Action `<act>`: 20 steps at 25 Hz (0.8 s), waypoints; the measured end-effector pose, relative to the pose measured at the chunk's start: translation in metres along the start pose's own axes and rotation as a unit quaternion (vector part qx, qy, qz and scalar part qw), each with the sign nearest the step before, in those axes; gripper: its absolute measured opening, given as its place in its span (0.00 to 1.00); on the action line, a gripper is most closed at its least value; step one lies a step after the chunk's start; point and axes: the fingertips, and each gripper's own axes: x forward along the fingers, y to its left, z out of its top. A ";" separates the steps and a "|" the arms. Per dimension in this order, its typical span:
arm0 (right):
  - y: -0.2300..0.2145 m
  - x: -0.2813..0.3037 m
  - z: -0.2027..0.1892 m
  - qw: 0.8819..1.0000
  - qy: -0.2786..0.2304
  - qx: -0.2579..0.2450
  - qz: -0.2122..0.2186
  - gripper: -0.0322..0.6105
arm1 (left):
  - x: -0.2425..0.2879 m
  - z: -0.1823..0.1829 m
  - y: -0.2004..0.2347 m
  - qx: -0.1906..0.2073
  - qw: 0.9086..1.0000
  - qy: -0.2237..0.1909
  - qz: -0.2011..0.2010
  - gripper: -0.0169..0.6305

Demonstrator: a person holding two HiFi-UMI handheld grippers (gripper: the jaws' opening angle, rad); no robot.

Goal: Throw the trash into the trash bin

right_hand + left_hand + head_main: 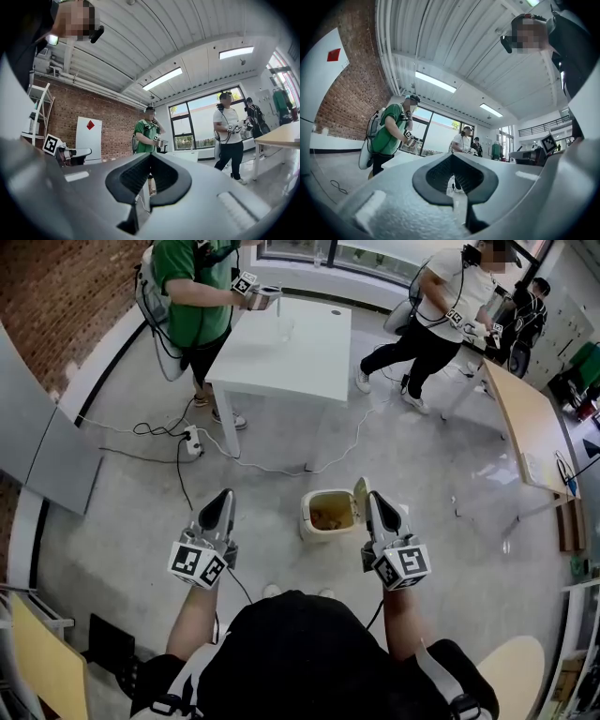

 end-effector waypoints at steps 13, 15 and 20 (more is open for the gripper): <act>-0.063 -0.026 0.007 1.000 0.005 -0.016 -0.015 0.06 | 0.044 -0.010 -0.061 0.004 1.000 0.001 -0.017 0.03; -0.070 -0.026 0.009 1.000 0.003 -0.017 -0.016 0.06 | 0.051 -0.008 -0.067 0.005 1.000 0.008 -0.018 0.03; -0.079 -0.024 0.012 1.000 -0.003 -0.018 -0.012 0.06 | 0.059 -0.011 -0.074 0.014 1.000 0.004 -0.024 0.03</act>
